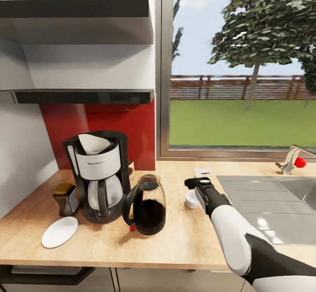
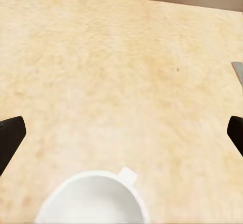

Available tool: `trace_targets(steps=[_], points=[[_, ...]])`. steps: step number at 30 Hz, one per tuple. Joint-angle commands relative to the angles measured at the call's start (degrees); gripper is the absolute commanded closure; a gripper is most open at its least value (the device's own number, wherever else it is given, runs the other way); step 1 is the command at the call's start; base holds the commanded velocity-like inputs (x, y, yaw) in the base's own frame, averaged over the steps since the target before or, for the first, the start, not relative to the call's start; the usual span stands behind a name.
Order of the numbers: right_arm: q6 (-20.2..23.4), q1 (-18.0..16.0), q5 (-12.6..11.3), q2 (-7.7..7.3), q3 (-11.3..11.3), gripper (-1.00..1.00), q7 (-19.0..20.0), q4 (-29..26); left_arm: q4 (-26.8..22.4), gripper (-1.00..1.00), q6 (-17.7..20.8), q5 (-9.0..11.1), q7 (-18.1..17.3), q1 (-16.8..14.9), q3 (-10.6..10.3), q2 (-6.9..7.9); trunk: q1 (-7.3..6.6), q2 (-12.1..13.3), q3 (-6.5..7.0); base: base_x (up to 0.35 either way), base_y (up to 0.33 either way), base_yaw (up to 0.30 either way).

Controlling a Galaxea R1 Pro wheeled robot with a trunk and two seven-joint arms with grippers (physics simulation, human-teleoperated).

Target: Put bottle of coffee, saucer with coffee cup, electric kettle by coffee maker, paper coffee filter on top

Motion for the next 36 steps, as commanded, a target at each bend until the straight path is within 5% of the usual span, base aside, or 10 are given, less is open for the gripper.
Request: trace_targets(steps=[1,11,36], points=[[0.3,0.0,0.3,0.06,-0.6,-1.0,0.0,0.0,0.1,-1.0,-0.2,-0.6,0.2,0.0,0.5,0.01,0.02,-0.1,-0.1,0.0,0.0,0.0],[2.0,0.0,0.3,0.06,-4.1,-1.0,-2.3,0.1,0.2,-1.0,-0.7,-0.6,0.1,0.0,0.5,0.04,0.02,-0.1,-0.1,0.0,0.0,0.0],[2.4,0.1,0.3,0.06,-4.4,-1.0,-3.4,3.2,0.1,-1.0,-0.9,-0.6,0.2,0.0,0.5,0.16,0.02,-0.1,-0.1,-0.032,0.0,0.0]])
